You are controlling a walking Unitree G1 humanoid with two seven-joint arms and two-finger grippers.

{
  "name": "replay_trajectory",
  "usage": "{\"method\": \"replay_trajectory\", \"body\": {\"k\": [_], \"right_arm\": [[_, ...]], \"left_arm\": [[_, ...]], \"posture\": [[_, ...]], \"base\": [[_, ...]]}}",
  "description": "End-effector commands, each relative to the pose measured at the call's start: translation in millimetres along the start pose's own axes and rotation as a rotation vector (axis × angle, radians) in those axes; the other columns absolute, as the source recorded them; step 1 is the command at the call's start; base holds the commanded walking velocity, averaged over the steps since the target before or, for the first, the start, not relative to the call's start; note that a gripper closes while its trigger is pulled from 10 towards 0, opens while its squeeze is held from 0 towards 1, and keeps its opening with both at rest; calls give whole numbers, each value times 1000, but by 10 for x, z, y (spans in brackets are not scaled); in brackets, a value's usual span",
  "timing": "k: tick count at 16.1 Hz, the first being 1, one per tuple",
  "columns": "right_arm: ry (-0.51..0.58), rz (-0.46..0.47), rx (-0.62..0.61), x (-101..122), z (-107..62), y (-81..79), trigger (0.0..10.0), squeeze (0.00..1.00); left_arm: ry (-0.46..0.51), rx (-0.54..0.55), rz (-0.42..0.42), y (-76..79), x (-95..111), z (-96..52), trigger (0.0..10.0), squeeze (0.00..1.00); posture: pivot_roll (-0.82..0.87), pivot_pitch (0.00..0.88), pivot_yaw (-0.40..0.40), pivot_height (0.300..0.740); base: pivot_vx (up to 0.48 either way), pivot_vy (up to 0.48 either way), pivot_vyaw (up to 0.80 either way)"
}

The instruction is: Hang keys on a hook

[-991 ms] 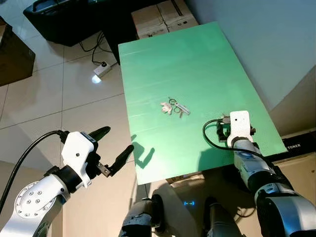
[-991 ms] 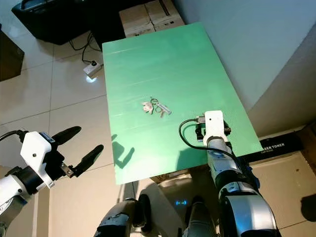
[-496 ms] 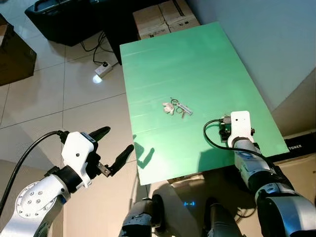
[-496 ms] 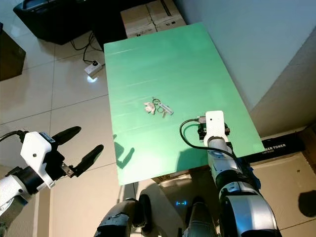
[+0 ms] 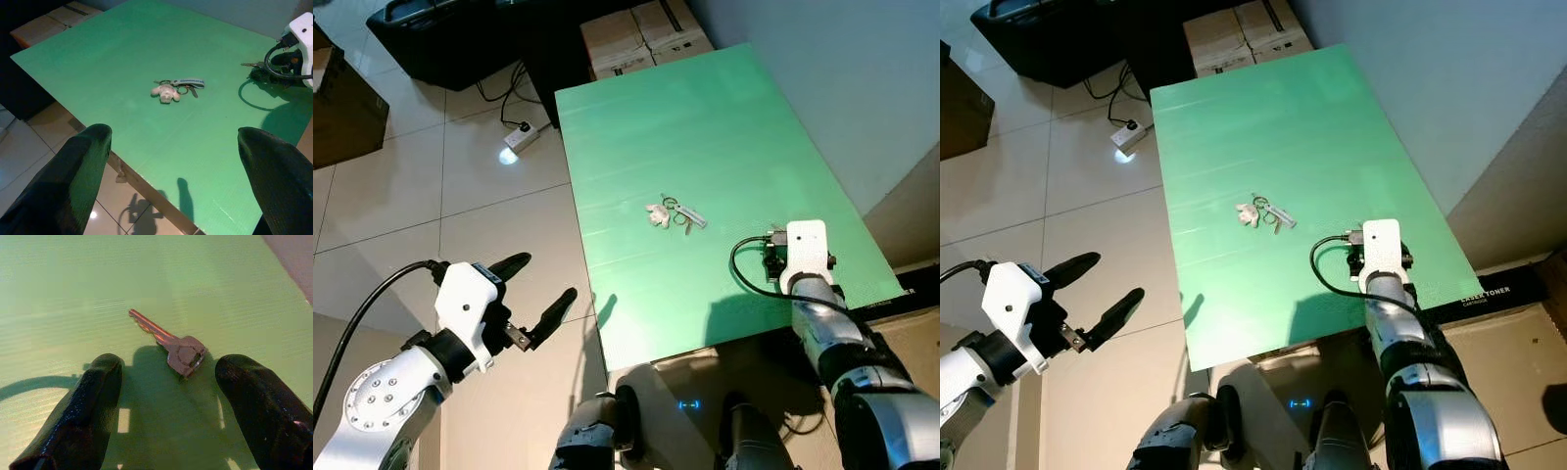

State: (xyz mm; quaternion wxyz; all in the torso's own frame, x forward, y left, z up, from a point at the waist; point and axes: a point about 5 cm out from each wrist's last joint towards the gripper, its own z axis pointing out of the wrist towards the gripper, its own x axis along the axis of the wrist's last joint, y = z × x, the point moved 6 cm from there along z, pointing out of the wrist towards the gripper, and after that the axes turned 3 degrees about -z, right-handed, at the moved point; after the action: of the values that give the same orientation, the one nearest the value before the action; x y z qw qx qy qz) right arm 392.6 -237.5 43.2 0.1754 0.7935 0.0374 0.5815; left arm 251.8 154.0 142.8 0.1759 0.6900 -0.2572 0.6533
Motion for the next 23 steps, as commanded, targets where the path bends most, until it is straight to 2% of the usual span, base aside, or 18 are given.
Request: {"method": "replay_trajectory", "body": {"k": [1,2,3,9,10,11,15,16,17,18,19,23], "right_arm": [[-21,11,8,-118,-50,-71,10000,0],[-20,20,6,-134,-60,-76,10000,941],[-10,41,6,-134,-69,-83,10000,1000],[47,42,-66,-55,-76,42,10000,1000],[55,37,-83,-31,-71,72,10000,420],[63,41,-98,-10,-69,98,10000,0],[66,88,-95,-12,-73,84,10000,0],[65,83,-101,-6,-65,104,5451,0],[61,90,-104,-9,-62,115,3922,0],[59,91,-105,-11,-60,120,941,0],[55,93,-104,-12,-54,132,0,0],[28,94,-90,-41,-36,146,0,0]], "left_arm": [[-17,5,3,-50,-34,-39,10000,0],[-17,4,4,-53,-34,-35,10000,0],[-17,3,6,-55,-35,-34,10000,0],[-9,-5,9,1,1,-23,10000,0],[-5,-7,10,6,21,-11,10000,0],[-2,-7,12,11,36,-4,10000,0],[-1,-9,13,21,56,-13,10000,0],[-5,-9,13,16,60,-26,10000,0],[-7,-10,14,16,60,-30,10000,0],[-8,-10,14,17,60,-31,10000,0],[-8,-11,14,24,63,-29,10000,0],[-12,-13,15,29,70,-32,10000,0]], "posture": [[194,266,210,740],[197,270,211,740],[197,269,213,740],[192,270,216,740],[193,271,215,740],[194,271,214,740],[201,272,215,740],[203,275,216,740],[204,276,215,740],[204,274,216,740],[204,273,217,740],[213,278,220,740]], "base": [[0,0,0],[0,0,0],[0,0,0],[0,0,0],[0,0,0],[0,0,0],[0,0,0],[0,0,0],[0,0,0],[0,0,0],[0,0,0],[0,0,0]]}}
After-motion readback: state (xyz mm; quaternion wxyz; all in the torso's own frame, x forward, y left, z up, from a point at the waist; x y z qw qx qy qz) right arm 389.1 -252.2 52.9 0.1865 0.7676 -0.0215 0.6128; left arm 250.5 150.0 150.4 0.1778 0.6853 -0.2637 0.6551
